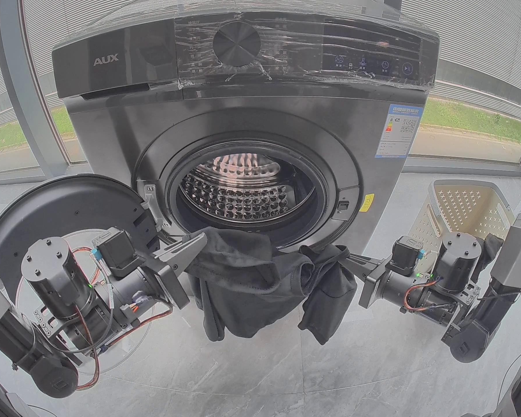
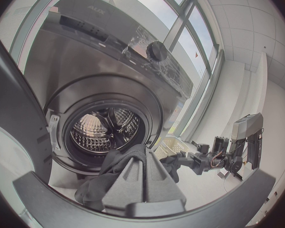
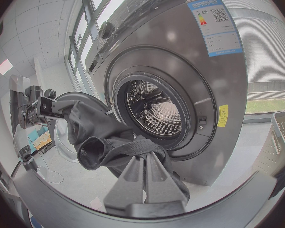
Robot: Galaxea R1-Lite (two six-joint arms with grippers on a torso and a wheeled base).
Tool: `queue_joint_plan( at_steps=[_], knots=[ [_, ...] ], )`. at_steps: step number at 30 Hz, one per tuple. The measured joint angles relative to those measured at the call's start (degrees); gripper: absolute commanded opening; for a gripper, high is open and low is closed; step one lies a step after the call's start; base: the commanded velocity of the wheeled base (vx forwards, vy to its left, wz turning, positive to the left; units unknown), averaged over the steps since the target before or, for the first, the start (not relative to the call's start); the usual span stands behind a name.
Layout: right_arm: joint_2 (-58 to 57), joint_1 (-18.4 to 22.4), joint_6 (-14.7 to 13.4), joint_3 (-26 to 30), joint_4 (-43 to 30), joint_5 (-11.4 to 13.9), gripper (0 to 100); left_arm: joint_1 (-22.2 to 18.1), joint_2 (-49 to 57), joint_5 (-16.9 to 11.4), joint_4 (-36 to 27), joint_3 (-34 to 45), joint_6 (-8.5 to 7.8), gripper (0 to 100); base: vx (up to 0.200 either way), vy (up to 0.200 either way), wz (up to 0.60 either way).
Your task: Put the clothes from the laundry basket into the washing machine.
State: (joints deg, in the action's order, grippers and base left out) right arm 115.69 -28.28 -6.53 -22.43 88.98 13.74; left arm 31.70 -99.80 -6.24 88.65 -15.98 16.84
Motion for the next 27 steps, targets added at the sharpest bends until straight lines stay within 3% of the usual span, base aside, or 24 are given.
queue_joint_plan(
  at_steps=[5, 6, 18, 27],
  knots=[
    [-0.9, 0.1, 0.1, -0.3, 0.0, 0.0, 0, 0.0, -2.0, 0.0, 0.0, 1.1, -0.2, 0, 0.0, 0.0, 0.0],
    [-1.1, 0.1, 0.1, -0.4, 0.0, 0.0, 0, 0.1, -2.6, 0.0, 0.0, 1.4, -0.33, 100, 0.0, 0.0, 0.0],
    [-1.9, 0.1, 0.1, -2.1, 0.0, 0.0, 0, 0.3, -6.9, 0.1, 0.1, 5.4, -0.63, 100, 0.0, 0.0, 0.0],
    [-2.6, -0.1, 0.1, -2.6, 0.0, -0.1, 0, 0.6, -11.4, 0.2, 0.0, 6.7, -3.05, 100, 0.0, 0.0, 0.0]
  ],
)
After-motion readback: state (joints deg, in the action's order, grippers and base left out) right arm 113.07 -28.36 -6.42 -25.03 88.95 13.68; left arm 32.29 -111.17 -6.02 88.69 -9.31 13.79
